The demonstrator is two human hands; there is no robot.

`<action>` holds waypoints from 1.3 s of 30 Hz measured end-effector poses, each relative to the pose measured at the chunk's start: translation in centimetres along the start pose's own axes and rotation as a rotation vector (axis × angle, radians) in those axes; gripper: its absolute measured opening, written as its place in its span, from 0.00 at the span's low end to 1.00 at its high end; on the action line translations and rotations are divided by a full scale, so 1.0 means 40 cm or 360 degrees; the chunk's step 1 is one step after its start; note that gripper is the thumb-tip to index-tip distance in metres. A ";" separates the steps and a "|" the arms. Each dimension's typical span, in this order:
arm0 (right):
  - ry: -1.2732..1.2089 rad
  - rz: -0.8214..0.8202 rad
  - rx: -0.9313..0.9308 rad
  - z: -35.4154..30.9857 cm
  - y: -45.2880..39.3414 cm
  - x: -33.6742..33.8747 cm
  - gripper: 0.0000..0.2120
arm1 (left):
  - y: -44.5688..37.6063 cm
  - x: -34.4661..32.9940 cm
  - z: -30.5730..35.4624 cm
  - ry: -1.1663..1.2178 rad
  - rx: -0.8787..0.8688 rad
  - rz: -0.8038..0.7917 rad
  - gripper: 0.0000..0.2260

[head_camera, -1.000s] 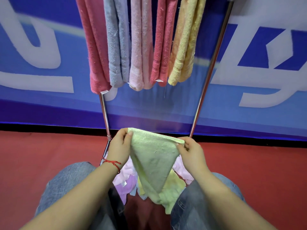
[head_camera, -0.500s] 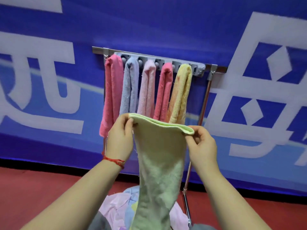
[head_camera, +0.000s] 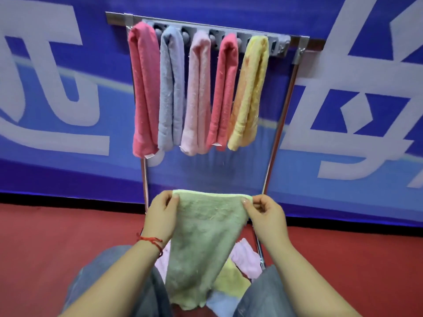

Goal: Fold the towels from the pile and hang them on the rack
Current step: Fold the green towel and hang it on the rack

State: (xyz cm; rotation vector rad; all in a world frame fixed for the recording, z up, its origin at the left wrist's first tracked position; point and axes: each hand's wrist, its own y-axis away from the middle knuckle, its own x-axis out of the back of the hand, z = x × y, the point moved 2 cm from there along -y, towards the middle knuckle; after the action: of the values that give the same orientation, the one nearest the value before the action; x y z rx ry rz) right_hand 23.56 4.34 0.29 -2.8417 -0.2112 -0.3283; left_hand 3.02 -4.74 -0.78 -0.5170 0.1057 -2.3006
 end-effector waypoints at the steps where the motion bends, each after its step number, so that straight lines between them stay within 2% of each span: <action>1: -0.0021 0.0008 -0.0056 0.027 0.008 -0.009 0.10 | 0.012 -0.015 -0.019 0.0080 0.0115 -0.0042 0.11; 4: -0.0103 0.0019 -0.0221 0.104 0.030 -0.042 0.12 | 0.042 -0.056 -0.091 0.0239 0.0400 -0.0027 0.14; 7: -0.0103 0.0069 -0.0335 0.185 0.059 -0.076 0.17 | 0.060 -0.104 -0.176 0.0396 0.0693 -0.0041 0.11; 10: -0.0120 0.0055 -0.0476 0.231 0.079 -0.106 0.18 | 0.076 -0.144 -0.215 0.0465 0.0814 -0.0156 0.13; 12: -0.0071 0.0009 -0.0469 0.235 0.083 -0.129 0.17 | 0.087 -0.161 -0.218 0.0426 0.0788 -0.0202 0.15; 16: 0.0040 -0.0147 -0.0423 0.226 0.102 -0.178 0.15 | 0.105 -0.197 -0.209 0.0268 0.0606 -0.0355 0.12; 20: 0.0071 -0.0222 -0.0420 0.226 0.109 -0.200 0.13 | 0.109 -0.228 -0.205 0.0264 0.0532 -0.0391 0.11; 23: -0.0009 -0.0197 -0.0450 0.230 0.107 -0.197 0.12 | 0.110 -0.234 -0.193 0.0282 0.0469 -0.0405 0.08; 29: -0.0068 -0.0129 -0.0457 0.233 0.103 -0.179 0.11 | 0.109 -0.242 -0.197 0.0169 0.0256 -0.0458 0.11; 35: -0.0189 -0.0259 -0.0489 0.226 0.108 -0.182 0.14 | 0.104 -0.232 -0.191 0.0261 0.0272 -0.0429 0.05; 39: -0.0229 -0.0380 -0.0497 0.223 0.103 -0.174 0.18 | 0.108 -0.231 -0.193 0.0296 0.0266 -0.0531 0.09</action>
State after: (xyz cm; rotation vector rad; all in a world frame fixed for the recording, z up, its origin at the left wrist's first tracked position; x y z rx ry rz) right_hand 19.37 2.19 -10.80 -3.1569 -0.5793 -0.2194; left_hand 8.65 -1.91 -11.89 -0.2475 -0.0893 -2.6517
